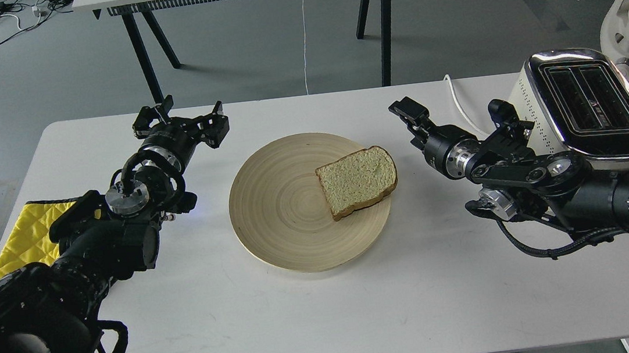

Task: Put bread in toaster with right arm
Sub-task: 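Lower the open right gripper onto the bread slice's edge and close it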

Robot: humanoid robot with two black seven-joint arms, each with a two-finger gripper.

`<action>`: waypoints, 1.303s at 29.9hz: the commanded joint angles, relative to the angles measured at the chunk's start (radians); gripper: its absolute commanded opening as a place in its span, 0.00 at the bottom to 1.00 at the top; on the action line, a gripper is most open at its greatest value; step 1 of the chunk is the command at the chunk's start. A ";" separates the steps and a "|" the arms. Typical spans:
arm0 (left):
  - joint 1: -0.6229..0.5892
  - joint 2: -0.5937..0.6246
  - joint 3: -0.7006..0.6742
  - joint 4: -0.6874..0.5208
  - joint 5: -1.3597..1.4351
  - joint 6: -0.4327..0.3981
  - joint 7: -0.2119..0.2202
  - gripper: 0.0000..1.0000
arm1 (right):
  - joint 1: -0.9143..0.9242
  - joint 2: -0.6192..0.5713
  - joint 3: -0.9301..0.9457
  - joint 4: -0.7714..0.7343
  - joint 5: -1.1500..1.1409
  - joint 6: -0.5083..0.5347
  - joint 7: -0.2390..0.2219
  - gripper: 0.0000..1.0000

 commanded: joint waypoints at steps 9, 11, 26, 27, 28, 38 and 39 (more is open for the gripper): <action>0.000 0.000 0.000 0.000 0.000 0.000 0.000 1.00 | -0.014 -0.001 -0.005 0.077 -0.005 -0.011 0.000 0.90; 0.000 0.000 0.000 0.000 0.000 0.000 0.000 1.00 | -0.014 -0.001 -0.006 0.088 -0.011 -0.012 0.000 0.86; 0.000 0.000 0.000 0.000 0.000 0.000 0.000 1.00 | -0.018 -0.007 -0.034 0.100 -0.023 -0.013 0.000 0.70; 0.000 0.000 0.000 0.000 0.000 0.000 0.000 1.00 | -0.018 -0.005 -0.034 0.102 -0.023 -0.014 0.000 0.69; 0.000 0.000 0.000 0.000 0.000 0.000 0.000 1.00 | -0.017 -0.007 -0.034 0.102 -0.023 -0.014 0.000 0.69; 0.000 0.000 0.000 0.000 0.000 0.000 0.000 1.00 | -0.017 -0.005 -0.035 0.102 -0.023 -0.013 0.000 0.62; 0.000 0.000 0.000 0.000 0.000 0.000 0.000 1.00 | -0.017 -0.007 -0.035 0.102 -0.023 -0.012 0.000 0.62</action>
